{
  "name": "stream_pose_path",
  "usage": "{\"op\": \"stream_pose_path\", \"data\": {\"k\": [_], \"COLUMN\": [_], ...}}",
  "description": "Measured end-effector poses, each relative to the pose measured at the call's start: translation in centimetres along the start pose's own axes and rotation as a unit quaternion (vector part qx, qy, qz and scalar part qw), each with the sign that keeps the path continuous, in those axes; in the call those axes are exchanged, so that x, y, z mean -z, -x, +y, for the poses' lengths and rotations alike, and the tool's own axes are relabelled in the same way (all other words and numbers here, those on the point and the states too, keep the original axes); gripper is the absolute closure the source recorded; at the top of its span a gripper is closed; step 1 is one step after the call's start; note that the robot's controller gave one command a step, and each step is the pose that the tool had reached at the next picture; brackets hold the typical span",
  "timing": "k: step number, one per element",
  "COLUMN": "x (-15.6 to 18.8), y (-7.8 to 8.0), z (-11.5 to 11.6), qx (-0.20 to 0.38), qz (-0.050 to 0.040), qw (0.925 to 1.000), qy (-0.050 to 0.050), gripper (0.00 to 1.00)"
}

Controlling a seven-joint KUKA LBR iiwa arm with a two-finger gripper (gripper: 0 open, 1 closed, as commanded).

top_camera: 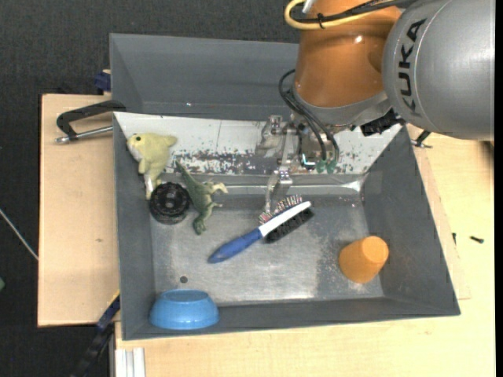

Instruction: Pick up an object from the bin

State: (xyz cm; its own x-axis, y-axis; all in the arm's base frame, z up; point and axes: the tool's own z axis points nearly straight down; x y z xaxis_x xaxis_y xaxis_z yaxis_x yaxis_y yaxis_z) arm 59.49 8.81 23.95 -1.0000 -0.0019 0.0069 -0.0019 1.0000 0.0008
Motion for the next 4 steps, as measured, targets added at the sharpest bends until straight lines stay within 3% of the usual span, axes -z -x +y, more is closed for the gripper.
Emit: {"op": "stream_pose_path", "data": {"k": [1,2,3,4], "x": [-14.64,-14.21,-14.25,-14.22], "y": [-4.22,-3.95,-3.97,-3.95], "z": [-2.50,-2.42,-2.44,-2.42], "qx": [0.115,0.114,0.114,0.114], "qz": [0.0004,-0.0043,-0.0038,-0.0043], "qw": [0.9934,0.9934,0.9935,0.9934], "qy": [-0.001,0.000,0.000,0.000], "gripper": [0.00,1.00,0.00,1.00]}}
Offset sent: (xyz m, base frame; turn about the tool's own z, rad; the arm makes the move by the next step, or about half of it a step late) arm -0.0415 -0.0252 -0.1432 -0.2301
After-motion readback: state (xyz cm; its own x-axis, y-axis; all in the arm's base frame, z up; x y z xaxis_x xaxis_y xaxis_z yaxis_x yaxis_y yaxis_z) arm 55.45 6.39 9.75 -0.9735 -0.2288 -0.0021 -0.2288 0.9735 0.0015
